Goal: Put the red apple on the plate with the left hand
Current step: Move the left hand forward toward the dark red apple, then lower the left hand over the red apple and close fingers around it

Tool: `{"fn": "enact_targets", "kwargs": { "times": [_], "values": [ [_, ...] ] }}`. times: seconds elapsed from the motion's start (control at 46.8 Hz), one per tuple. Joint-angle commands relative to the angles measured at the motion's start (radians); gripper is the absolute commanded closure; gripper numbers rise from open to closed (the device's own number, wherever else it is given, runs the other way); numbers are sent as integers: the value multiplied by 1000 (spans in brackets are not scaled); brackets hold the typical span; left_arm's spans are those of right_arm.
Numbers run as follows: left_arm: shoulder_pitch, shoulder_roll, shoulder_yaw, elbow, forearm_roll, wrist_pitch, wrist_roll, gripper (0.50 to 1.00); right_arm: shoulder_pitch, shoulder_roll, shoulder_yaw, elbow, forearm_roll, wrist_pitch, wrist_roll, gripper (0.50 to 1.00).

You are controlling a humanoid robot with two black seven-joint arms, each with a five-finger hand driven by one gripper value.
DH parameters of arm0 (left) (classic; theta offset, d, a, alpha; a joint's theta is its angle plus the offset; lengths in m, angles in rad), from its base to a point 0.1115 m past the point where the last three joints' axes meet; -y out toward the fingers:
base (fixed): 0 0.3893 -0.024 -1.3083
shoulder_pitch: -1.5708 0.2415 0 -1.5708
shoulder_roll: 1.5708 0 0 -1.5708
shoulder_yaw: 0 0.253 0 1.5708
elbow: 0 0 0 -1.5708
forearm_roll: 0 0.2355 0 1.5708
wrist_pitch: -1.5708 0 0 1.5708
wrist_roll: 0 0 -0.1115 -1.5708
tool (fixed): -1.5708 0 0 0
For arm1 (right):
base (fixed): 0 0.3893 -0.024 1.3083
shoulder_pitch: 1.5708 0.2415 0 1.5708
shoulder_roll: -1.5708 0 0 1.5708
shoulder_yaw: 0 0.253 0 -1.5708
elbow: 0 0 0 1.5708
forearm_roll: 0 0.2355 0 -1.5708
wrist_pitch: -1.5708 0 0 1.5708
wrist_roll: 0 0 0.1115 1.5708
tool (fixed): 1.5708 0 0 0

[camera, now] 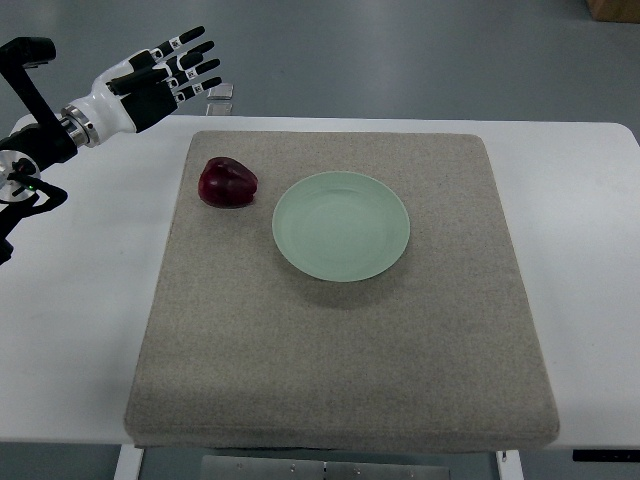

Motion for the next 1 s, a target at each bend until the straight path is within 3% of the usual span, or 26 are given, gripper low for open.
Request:
{"fn": "enact_targets", "kwargs": {
  "times": [0.0,0.342,0.47,0.619,0.833,0.982],
  "values": [
    [0,-9,1,-3,1,5,0,501,0,0,0,-1,0,0,0,570],
    [-8,-20,4,28,3,4,-11,501,0,0,0,-1,0,0,0,572],
    [-9,-10,15,42,36,-38,-18,501,0,0,0,-1,0,0,0,570],
    [-14,-6,9,34,332,-39,-26,501,1,0,0,-1,0,0,0,570],
    [-12,8,1,-7,607,-38,-144,504,0,0,0,-1,0,0,0,572],
    [-49,63,3,-101,820,-38,-155,504,0,0,0,-1,0,0,0,570]
  ]
}}
